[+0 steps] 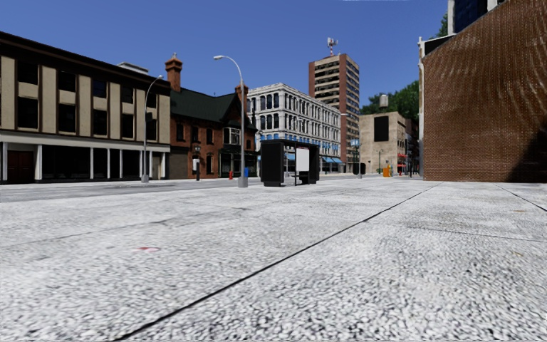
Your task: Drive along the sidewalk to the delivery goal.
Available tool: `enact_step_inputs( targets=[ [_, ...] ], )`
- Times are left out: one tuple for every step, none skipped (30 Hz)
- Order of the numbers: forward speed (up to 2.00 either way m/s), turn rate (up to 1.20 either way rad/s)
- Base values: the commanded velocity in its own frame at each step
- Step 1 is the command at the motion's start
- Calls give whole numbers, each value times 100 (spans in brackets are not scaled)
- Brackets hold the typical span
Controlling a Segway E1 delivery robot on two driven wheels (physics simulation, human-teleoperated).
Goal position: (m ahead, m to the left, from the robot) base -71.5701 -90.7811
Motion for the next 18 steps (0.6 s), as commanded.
enact_step_inputs(
  targets=[
    [68, -37],
    [68, -37],
    [68, -37],
    [68, -37],
    [68, -37],
    [68, -37],
    [68, -37],
    [68, -37],
    [68, -37],
    [68, -37],
    [69, -37],
    [69, -37],
    [69, -37],
    [69, -37],
    [69, -37],
    [69, -37],
    [69, -37],
    [69, -37]
  ],
)
